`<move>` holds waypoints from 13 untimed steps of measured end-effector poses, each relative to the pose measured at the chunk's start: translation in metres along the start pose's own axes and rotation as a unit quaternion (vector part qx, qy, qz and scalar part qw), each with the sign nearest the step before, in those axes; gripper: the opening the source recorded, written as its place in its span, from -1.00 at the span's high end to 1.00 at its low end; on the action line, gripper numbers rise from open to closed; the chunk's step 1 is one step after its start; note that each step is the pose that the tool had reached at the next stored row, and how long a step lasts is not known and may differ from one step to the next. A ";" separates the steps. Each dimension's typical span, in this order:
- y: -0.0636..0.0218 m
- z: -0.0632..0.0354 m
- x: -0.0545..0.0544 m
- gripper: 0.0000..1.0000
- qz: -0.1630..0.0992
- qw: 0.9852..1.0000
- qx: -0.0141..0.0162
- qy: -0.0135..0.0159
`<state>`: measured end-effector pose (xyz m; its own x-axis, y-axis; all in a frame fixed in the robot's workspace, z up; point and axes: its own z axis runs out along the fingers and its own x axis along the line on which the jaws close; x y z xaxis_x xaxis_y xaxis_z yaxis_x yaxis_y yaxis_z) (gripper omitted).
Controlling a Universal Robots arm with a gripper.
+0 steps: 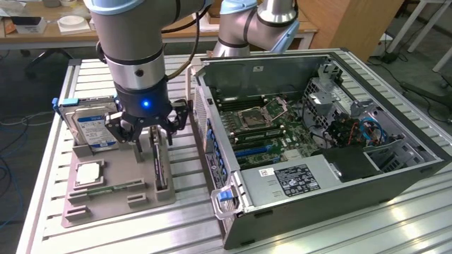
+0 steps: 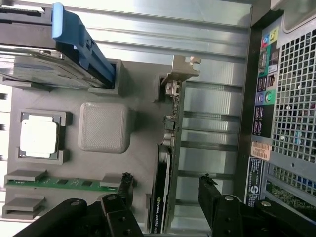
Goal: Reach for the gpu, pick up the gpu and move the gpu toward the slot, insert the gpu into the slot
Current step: 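Pick up the gpu and move the gpu toward the slot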
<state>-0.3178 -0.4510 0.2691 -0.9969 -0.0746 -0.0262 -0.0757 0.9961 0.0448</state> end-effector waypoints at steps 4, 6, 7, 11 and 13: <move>-0.0001 0.0031 0.000 -0.29 0.011 1.000 0.000 -0.001; -0.0002 0.0035 0.000 -0.29 0.016 1.000 0.001 -0.001; -0.0002 0.0035 0.000 -0.29 0.016 1.000 0.001 -0.001; -0.0001 0.0036 0.000 -0.29 0.016 1.000 0.000 -0.001; -0.0001 0.0039 0.000 -0.29 0.016 1.000 0.000 -0.001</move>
<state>-0.3177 -0.4510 0.2652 -0.9987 -0.0424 -0.0270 -0.0436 0.9980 0.0448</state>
